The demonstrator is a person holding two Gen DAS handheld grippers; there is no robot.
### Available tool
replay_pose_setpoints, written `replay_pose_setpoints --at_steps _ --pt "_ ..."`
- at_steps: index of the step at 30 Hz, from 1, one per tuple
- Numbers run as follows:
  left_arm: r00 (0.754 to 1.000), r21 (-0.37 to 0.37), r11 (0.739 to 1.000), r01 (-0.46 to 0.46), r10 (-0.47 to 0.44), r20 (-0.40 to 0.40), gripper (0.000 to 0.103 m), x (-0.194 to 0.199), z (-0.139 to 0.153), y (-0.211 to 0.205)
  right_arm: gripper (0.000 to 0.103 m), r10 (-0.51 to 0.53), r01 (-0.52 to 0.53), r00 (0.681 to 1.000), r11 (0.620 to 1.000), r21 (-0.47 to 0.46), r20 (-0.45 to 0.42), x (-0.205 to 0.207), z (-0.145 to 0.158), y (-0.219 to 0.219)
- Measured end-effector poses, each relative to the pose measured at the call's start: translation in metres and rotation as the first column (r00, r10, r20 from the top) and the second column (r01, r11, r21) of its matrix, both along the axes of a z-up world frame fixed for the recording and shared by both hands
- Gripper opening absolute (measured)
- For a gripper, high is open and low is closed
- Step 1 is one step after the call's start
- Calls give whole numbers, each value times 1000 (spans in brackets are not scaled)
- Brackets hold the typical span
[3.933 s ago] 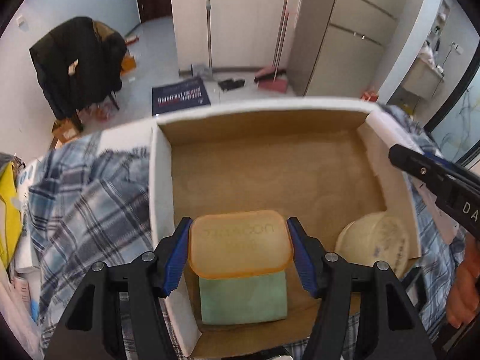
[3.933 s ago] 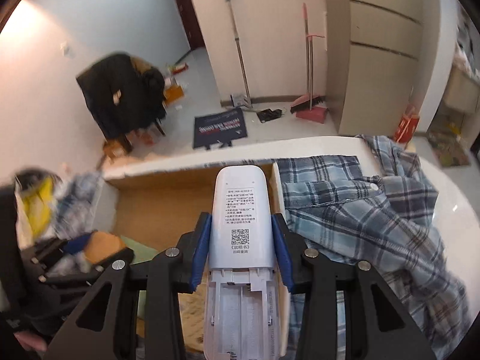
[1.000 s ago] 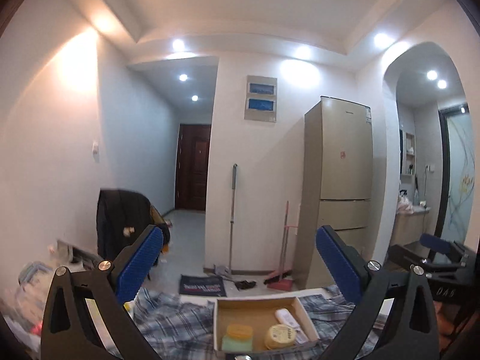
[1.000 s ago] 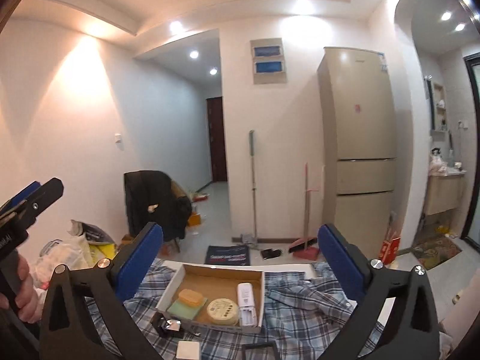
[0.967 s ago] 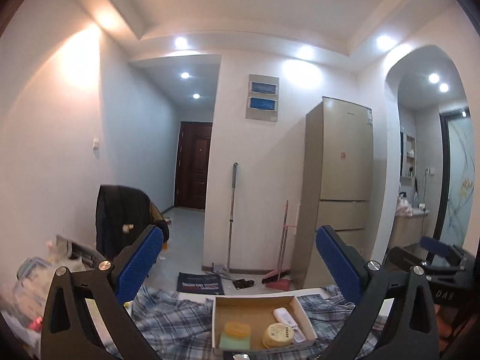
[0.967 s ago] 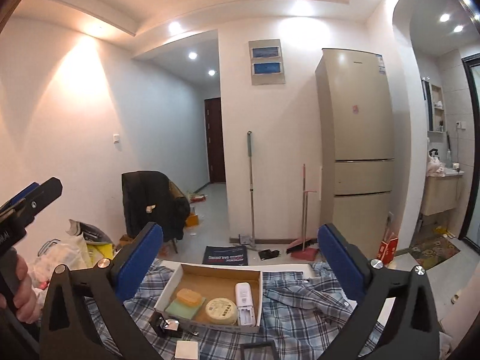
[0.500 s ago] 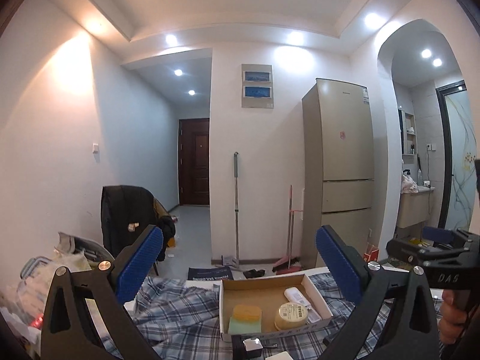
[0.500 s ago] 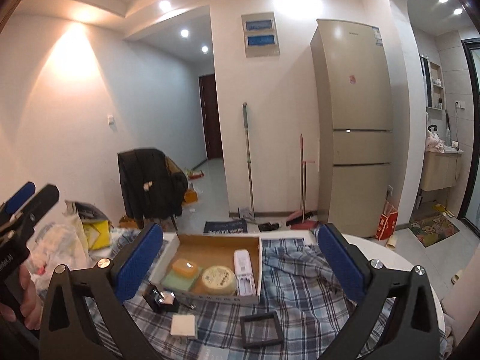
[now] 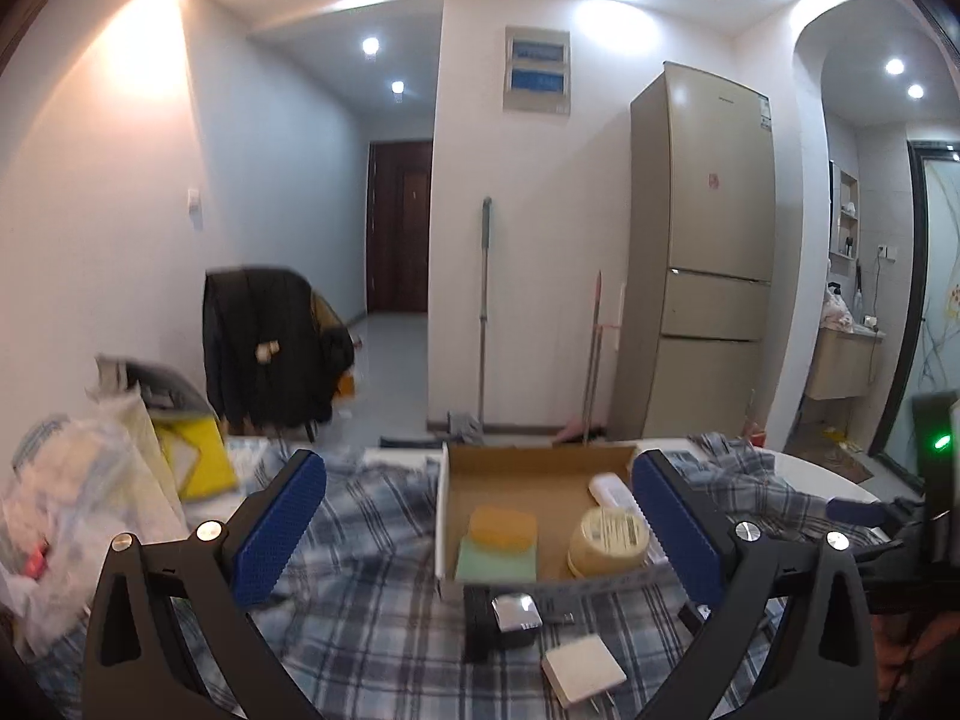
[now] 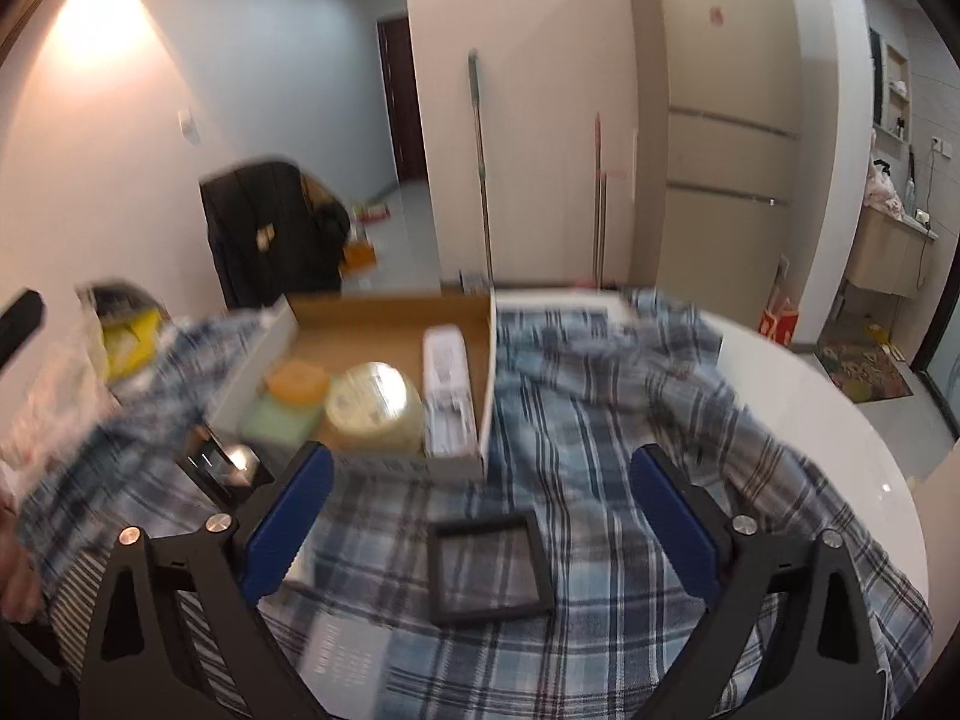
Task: Organize rigid objects
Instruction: 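Grasp the black square frame on the shirt with the right tool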
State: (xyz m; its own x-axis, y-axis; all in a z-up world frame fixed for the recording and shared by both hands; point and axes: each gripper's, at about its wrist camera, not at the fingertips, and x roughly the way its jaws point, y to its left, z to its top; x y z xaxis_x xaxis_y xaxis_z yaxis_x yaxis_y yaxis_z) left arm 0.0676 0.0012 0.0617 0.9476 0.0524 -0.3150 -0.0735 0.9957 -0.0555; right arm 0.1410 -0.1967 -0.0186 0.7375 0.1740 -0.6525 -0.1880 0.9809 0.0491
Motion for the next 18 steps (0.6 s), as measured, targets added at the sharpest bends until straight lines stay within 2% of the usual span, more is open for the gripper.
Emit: replay_pose_setpoints --at_steps 4,7,11,13,18 --pt "1000 -6 1000 -19 19 -24 103 13 -21 3 96 8 -13 997 998 -63 -81 10 -29 7" --pt "995 -29 998 -52 49 -88 103 23 -41 13 93 17 -27 991 997 -76 -132 17 -46 10" --pt "988 -39 995 -89 83 -131 103 29 -58 24 91 23 -43 986 992 -119 -168 21 -59 14" --pt "984 -37 994 -105 99 -147 103 32 -66 28 87 39 -62 979 992 -110 -198 25 -64 15" --pt "981 -32 994 -103 96 -168 103 35 -75 29 86 61 -86 973 991 -103 -224 28 -69 16"
